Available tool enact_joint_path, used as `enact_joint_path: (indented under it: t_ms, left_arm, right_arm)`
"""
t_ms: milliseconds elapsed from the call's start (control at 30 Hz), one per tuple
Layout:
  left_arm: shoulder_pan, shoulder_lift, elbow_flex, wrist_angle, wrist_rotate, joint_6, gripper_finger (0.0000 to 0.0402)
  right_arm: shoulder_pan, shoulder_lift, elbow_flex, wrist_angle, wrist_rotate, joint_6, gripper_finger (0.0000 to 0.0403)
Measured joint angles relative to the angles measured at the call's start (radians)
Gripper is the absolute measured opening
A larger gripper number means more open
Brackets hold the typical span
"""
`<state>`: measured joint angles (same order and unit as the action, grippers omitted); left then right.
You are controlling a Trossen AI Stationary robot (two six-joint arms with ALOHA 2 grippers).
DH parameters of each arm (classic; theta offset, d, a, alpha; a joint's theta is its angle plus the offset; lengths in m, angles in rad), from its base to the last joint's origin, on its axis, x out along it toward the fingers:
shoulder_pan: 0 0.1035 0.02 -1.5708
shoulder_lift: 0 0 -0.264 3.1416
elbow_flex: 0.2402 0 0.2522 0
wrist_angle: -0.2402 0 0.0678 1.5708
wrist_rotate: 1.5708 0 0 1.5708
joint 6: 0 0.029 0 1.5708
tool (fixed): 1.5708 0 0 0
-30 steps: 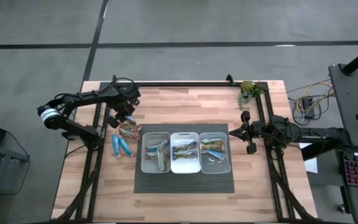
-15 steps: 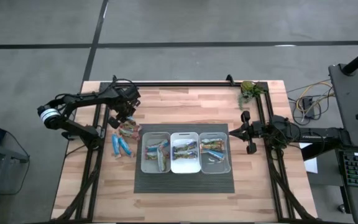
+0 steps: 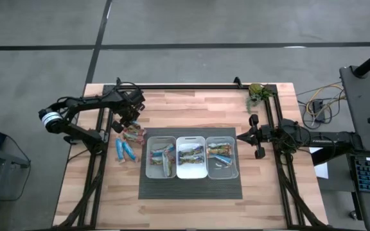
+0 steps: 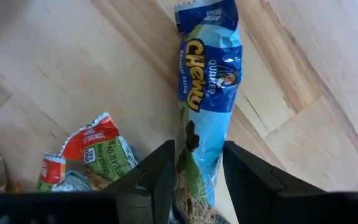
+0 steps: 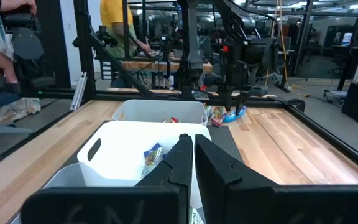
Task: Pick and place Granola Bars by type
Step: Put the blue granola bar into the white bin
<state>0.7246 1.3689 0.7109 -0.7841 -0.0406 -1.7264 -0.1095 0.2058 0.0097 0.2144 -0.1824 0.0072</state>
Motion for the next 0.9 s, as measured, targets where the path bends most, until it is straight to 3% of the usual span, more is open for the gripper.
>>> enact_joint_path:
  t_ms: [900]
  left_arm:
    - [-0.002,0.034,-0.014,0.037,0.014,0.006,0.0117]
  right_arm:
    - [0.000,0.000,0.000,0.000,0.000,0.000,0.0009]
